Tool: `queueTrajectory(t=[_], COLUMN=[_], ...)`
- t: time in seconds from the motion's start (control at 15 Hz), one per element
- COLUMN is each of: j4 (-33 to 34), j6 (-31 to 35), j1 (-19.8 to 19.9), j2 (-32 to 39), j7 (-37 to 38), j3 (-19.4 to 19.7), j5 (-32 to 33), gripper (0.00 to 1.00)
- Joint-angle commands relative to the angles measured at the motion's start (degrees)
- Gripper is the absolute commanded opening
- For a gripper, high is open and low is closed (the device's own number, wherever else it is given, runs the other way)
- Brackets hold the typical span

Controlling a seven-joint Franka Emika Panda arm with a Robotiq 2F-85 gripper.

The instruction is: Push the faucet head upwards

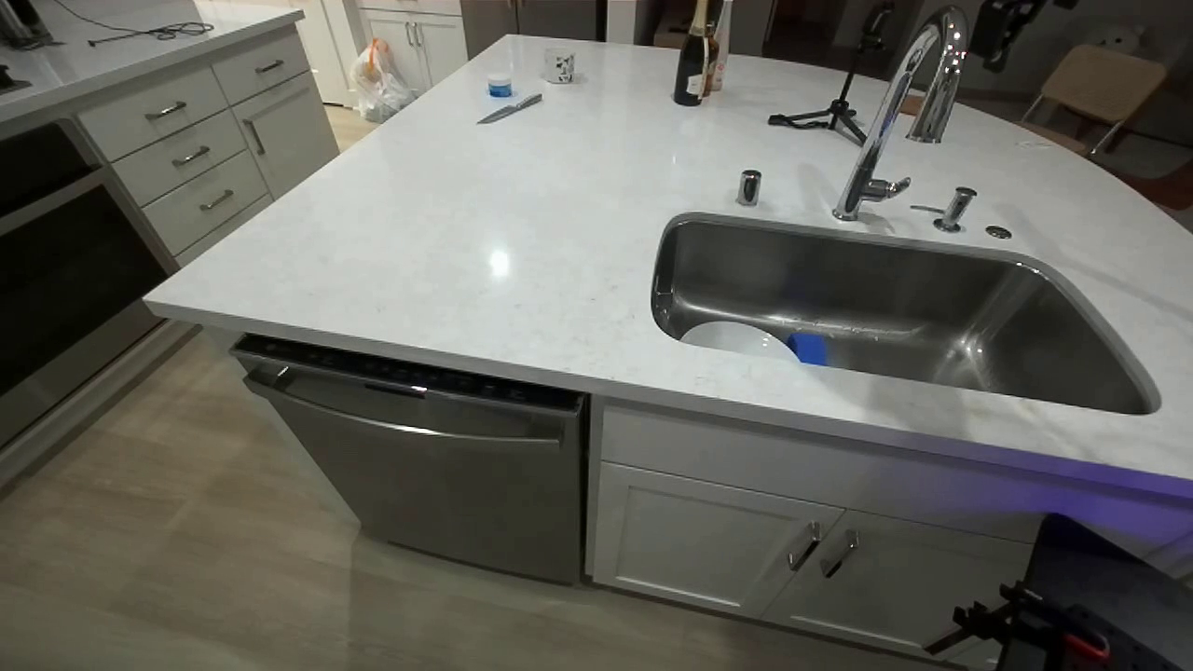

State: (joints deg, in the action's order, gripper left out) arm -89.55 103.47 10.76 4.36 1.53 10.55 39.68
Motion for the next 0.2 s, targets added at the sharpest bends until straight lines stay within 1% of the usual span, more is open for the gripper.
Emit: queueTrajectory(t=[0.0, 0.13], j4=[0.2, 0.2], j6=[-0.1, -0.1], j1=[-0.1, -0.1], j2=[0.1, 0.1], j7=[-0.1, -0.1], j3=[0.1, 0.1], j5=[-0.1, -0.1], gripper=[1.00, 1.00])
